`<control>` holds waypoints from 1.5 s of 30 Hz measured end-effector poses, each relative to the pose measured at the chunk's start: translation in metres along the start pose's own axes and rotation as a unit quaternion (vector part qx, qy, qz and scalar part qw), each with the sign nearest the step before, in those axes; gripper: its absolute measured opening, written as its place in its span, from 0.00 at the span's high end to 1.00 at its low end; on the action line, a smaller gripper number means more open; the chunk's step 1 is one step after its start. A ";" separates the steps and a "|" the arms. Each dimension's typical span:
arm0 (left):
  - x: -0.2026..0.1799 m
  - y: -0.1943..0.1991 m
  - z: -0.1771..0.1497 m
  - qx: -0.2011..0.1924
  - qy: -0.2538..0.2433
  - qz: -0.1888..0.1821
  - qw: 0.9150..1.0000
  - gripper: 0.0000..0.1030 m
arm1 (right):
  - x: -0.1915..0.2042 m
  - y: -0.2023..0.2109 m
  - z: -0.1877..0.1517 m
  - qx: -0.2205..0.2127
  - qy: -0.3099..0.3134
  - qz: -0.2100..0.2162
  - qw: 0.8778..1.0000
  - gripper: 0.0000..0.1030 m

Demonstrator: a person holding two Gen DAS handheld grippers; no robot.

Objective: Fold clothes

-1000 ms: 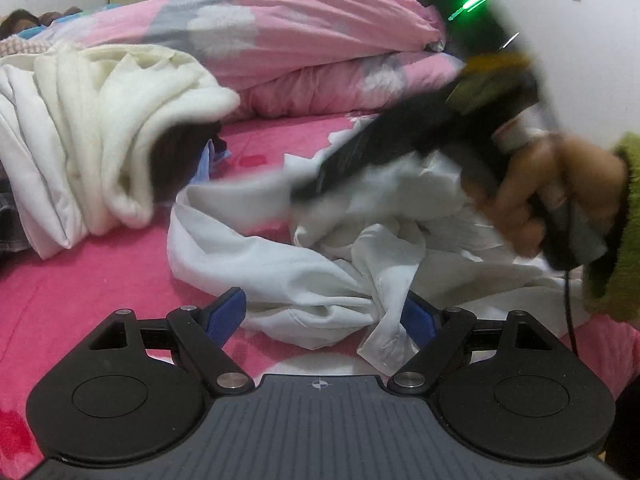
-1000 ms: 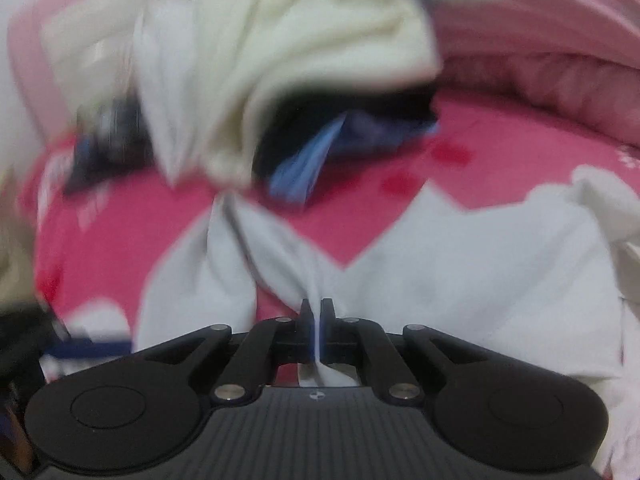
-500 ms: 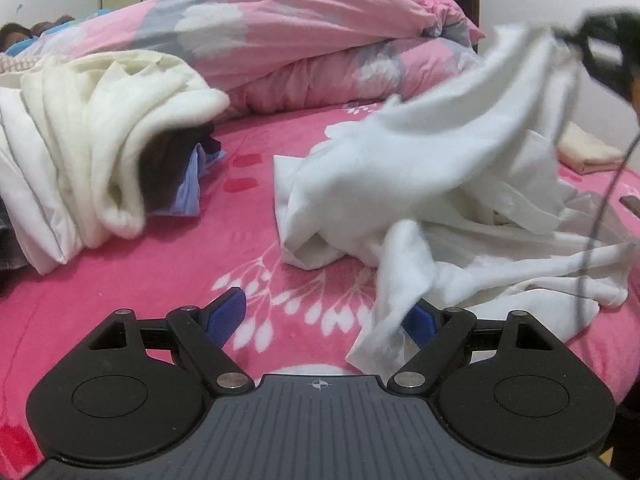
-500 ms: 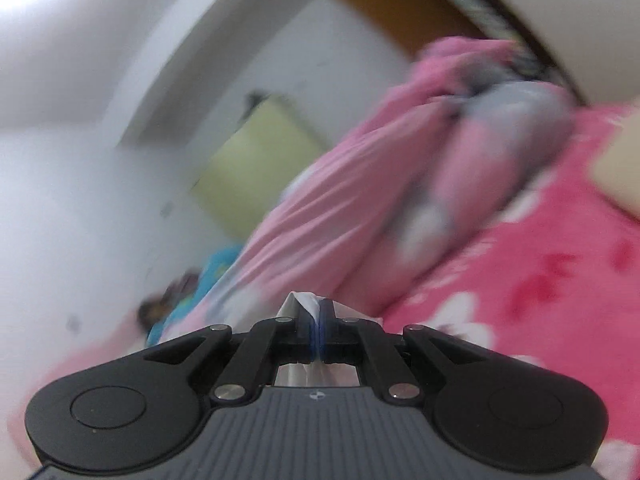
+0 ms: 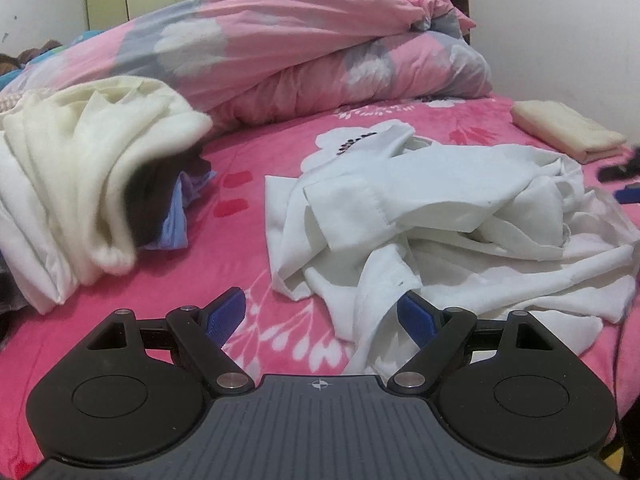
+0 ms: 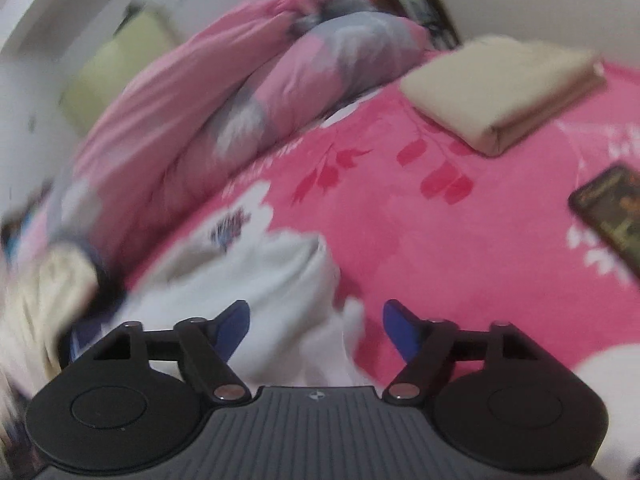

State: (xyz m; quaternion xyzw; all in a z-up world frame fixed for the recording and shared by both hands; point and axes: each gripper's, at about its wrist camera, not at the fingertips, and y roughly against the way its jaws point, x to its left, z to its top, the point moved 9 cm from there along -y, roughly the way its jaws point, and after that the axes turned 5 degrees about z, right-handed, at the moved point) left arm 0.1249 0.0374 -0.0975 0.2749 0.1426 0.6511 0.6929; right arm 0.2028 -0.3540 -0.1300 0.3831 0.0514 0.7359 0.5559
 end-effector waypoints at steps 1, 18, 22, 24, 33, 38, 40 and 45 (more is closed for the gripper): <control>-0.001 -0.001 0.001 0.001 -0.001 0.002 1.000 0.18 | 0.007 0.005 -0.005 0.008 0.025 -0.006 1.000 0.24; -0.007 -0.009 0.007 0.021 -0.010 0.027 0.999 0.18 | 0.228 -0.037 -0.058 0.025 0.332 0.185 0.925 0.19; -0.007 -0.010 0.007 0.018 -0.011 0.021 1.000 0.18 | 0.243 -0.079 -0.077 0.077 0.383 0.161 0.906 0.27; -0.008 -0.009 0.008 0.014 -0.012 0.018 1.000 0.18 | 0.238 -0.095 -0.084 0.107 0.385 0.148 0.904 0.70; -0.015 -0.009 0.015 -0.006 -0.016 -0.002 1.000 0.18 | 0.148 -0.058 0.031 0.000 0.195 0.112 0.974 0.99; -0.019 -0.008 0.019 -0.017 -0.017 -0.011 1.000 0.18 | 0.055 -0.041 0.093 -0.062 0.067 0.003 0.996 0.96; -0.020 -0.008 0.019 -0.017 -0.019 -0.014 1.000 0.19 | 0.029 -0.042 0.098 -0.058 0.040 -0.038 0.997 0.95; -0.028 -0.005 0.016 -0.013 -0.039 -0.022 0.999 0.20 | 0.017 -0.020 0.087 -0.077 0.044 -0.090 0.992 0.30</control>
